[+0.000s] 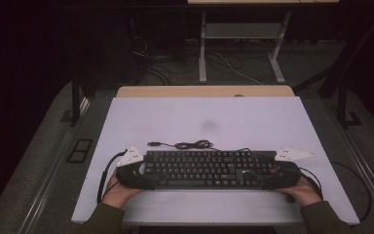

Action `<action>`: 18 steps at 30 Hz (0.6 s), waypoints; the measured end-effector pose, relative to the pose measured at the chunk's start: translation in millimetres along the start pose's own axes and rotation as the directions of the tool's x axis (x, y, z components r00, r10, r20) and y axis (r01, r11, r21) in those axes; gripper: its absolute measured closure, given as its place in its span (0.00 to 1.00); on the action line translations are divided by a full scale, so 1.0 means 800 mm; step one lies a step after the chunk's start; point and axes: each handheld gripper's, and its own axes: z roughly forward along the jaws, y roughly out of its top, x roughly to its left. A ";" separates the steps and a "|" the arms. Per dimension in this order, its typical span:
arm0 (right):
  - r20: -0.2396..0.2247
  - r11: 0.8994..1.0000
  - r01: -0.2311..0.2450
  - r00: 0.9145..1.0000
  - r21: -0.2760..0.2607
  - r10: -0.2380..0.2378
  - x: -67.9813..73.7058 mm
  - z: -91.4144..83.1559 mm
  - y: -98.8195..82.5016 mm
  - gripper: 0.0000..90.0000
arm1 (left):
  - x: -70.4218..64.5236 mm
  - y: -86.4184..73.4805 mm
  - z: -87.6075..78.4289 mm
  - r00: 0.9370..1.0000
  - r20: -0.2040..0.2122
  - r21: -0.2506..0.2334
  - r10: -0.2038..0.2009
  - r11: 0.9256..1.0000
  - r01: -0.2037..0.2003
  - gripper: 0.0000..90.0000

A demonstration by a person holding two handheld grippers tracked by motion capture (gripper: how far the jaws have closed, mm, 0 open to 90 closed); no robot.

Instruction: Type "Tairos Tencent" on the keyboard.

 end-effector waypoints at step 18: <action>0.028 0.999 -0.005 1.000 -0.040 0.006 -0.010 -0.022 -0.018 0.16 | 0.003 -0.006 0.000 0.999 -0.034 0.014 -0.010 1.000 0.011 0.00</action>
